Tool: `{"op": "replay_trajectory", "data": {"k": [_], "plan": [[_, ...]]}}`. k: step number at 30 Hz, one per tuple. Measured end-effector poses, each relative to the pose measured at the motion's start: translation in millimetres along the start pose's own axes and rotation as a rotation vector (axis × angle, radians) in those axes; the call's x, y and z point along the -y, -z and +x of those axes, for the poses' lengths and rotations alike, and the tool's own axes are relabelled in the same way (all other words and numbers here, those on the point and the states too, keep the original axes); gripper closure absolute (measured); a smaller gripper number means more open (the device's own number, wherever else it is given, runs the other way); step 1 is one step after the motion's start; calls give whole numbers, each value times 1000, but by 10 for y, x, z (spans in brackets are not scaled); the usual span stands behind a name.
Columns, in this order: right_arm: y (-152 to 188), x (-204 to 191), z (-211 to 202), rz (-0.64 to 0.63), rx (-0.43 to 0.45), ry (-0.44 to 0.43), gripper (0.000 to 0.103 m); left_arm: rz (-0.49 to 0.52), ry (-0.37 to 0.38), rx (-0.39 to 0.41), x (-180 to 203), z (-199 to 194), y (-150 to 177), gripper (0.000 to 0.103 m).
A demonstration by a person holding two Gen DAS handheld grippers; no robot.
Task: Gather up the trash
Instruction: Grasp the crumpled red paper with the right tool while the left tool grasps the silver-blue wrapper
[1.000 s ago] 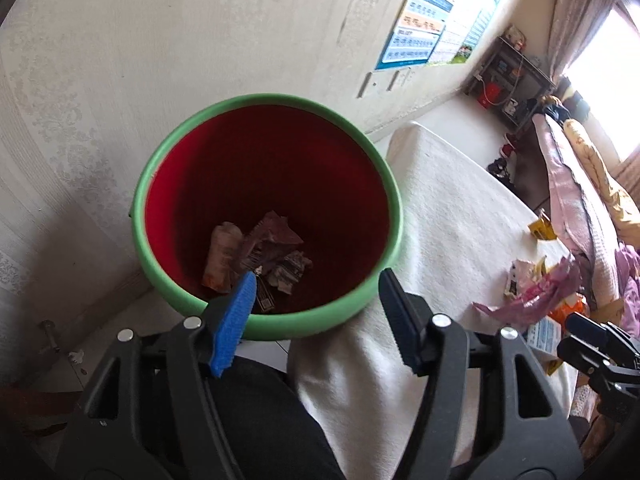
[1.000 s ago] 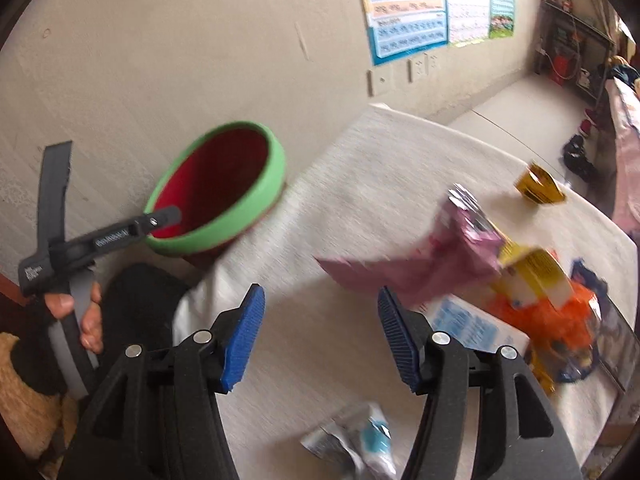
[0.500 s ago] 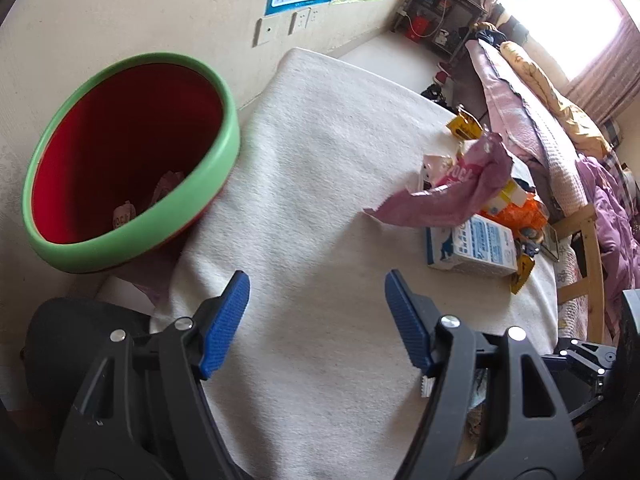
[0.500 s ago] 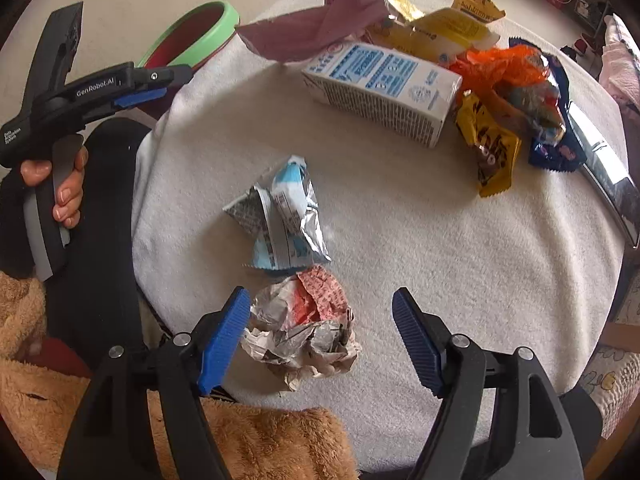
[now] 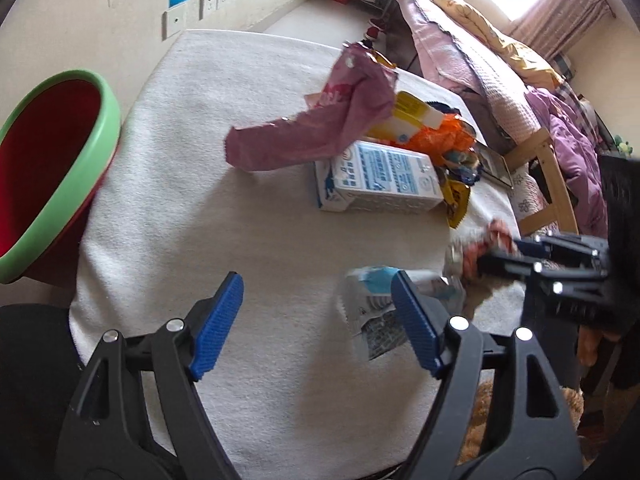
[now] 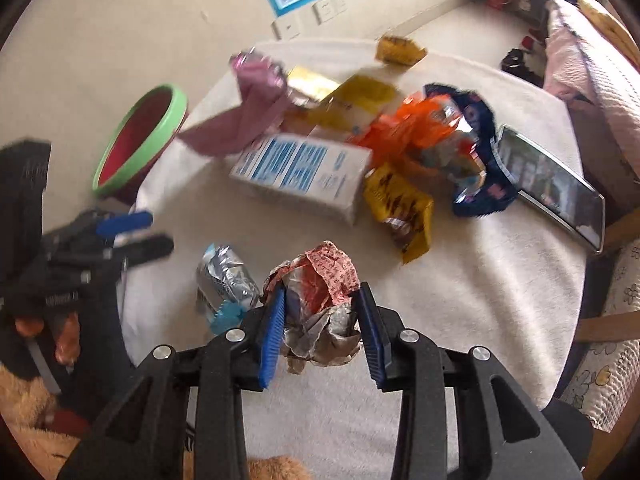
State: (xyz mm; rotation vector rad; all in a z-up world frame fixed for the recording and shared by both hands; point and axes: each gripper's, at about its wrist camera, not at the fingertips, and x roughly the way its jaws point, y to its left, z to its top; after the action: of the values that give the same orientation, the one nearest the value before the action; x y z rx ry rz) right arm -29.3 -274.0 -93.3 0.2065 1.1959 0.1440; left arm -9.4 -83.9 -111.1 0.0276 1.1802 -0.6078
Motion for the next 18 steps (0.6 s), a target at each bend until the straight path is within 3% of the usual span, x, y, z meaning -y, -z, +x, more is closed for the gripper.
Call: {"op": "replay_trajectory", "data": {"k": [6,11,18], "plan": [[-187,18,-136,105,138,-19,67,114,34,-45,281,131,66,24],[-257,-27,-190,75,180,9,65,143,26,-43,355,203,48,23],[-247,107,-176,138,179,34,64,236,5,-70,488,427,-10,23]]}}
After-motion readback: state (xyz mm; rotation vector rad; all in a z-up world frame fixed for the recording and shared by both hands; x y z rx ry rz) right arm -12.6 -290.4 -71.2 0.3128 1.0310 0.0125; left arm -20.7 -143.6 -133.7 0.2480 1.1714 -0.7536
